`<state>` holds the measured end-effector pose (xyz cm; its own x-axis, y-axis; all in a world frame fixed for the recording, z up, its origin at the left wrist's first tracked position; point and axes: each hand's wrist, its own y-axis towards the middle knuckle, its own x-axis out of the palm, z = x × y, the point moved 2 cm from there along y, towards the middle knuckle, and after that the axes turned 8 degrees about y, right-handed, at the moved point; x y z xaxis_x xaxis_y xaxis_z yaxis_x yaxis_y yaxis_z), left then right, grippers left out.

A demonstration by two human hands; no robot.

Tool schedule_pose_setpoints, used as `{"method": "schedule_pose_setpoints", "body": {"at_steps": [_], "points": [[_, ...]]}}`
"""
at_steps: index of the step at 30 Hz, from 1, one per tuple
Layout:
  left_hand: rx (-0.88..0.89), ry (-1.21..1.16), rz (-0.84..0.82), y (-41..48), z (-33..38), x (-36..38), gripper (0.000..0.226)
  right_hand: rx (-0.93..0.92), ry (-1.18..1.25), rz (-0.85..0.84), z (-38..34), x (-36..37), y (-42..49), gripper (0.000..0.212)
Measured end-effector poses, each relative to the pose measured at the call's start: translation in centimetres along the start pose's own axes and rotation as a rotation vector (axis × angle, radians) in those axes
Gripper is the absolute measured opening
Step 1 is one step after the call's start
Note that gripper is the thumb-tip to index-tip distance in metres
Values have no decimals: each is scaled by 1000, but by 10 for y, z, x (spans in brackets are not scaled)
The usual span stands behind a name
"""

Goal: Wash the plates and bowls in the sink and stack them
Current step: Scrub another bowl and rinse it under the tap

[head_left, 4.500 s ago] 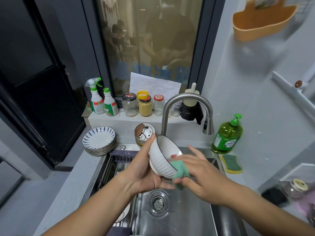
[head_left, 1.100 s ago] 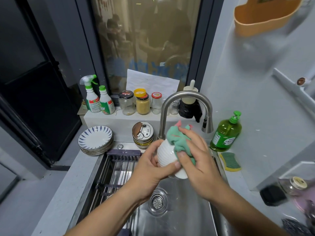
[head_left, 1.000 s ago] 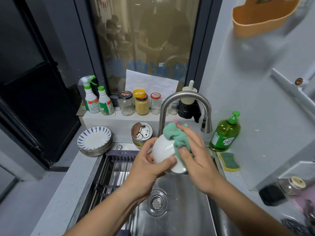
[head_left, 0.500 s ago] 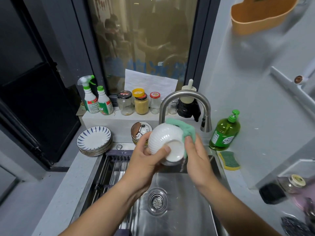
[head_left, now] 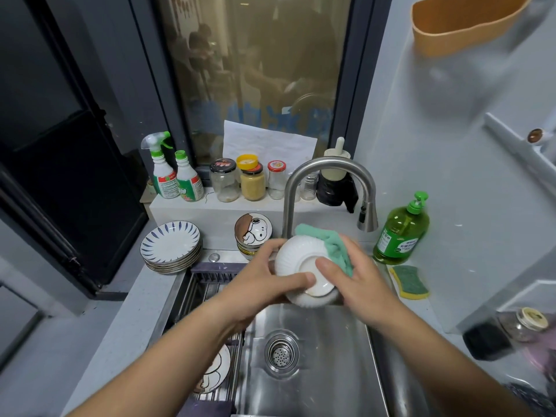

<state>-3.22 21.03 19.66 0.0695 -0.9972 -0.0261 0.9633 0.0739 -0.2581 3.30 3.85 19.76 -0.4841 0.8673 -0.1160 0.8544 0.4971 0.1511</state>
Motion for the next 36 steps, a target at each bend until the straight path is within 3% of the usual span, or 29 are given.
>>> {"method": "schedule_pose_setpoints", "body": {"at_steps": [3,5,8,12,14,17,21,24,28,31,34,36], "points": [[-26,186,-120,5,7,-6,60,26,-156,-189,-7,-7,4,42],[-77,144,-141,6,5,-5,54,16,-230,-240,-13,-6,7,34],[-112,0,-97,6,-3,-1,57,-2,-127,-115,-11,-2,8,23],[-151,-252,56,12,-13,5,62,69,137,259,21,15,-7,31],[-164,-420,128,14,-17,8,58,74,211,316,31,32,-21,33],[-160,-579,103,10,-24,21,49,29,224,309,33,42,-26,50],[-187,-414,96,5,-36,37,40,57,142,333,24,26,-1,54],[-195,-223,106,4,-31,28,53,73,99,287,25,14,8,51],[-142,-12,7,6,-17,11,62,128,151,33,21,-8,14,31],[-141,71,-81,14,-9,5,50,150,124,-149,14,-12,14,21],[-203,44,-180,19,-10,7,49,145,157,-132,10,-12,11,12],[-210,59,-137,23,-15,8,50,180,159,-59,16,-8,7,22]]}}
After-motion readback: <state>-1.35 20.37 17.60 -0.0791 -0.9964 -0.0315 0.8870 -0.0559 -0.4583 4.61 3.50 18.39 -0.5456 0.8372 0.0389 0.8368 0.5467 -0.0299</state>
